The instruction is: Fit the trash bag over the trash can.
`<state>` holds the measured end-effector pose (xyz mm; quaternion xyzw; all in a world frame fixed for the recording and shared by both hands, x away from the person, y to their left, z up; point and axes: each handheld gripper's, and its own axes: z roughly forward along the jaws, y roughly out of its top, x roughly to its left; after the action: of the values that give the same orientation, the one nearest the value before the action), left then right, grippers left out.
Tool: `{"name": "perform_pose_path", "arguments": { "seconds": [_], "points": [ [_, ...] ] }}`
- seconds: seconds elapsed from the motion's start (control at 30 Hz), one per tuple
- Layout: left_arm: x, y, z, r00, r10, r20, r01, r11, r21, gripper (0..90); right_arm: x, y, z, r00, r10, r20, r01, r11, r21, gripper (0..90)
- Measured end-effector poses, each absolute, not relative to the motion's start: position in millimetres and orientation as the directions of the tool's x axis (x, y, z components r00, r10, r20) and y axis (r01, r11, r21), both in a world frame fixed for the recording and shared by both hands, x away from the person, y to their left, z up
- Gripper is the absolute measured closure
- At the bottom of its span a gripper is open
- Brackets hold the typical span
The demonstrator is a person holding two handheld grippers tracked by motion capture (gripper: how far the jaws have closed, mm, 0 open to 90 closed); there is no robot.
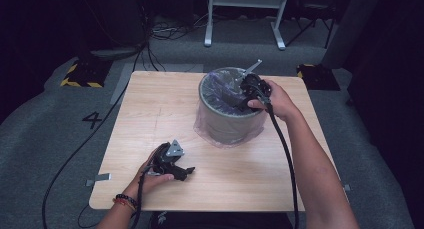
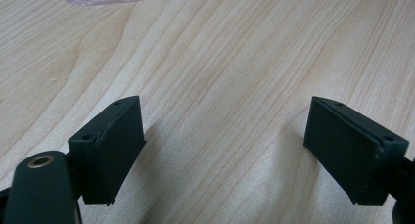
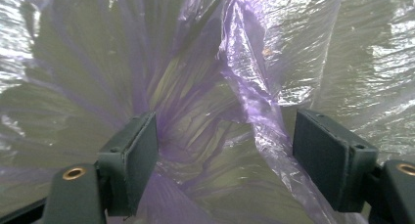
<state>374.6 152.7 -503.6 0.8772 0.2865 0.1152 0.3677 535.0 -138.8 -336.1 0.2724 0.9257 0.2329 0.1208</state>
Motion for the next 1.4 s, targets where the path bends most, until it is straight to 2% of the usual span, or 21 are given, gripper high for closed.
{"name": "perform_pose_path", "arguments": {
  "seconds": [0.77, 0.87, 1.4],
  "points": [
    [374.5, 152.7, -503.7, 0.810, 0.586, -0.009, 0.417, -0.565, 0.711, 14.7, 536.3, -134.5, -338.3, -0.822, 0.555, -0.126, 0.459, 0.777, 0.430, 26.1],
    [374.5, 152.7, -503.7, 0.810, 0.586, -0.008, 0.417, -0.566, 0.711, 14.7, 535.9, -134.6, -337.9, -0.812, 0.568, -0.131, 0.465, 0.767, 0.443, 27.6],
    [374.5, 152.7, -503.7, 0.810, 0.587, -0.008, 0.417, -0.565, 0.712, 14.7, 528.6, -138.9, -331.8, -0.782, 0.604, -0.153, 0.445, 0.714, 0.540, 20.9]
  ]
}}
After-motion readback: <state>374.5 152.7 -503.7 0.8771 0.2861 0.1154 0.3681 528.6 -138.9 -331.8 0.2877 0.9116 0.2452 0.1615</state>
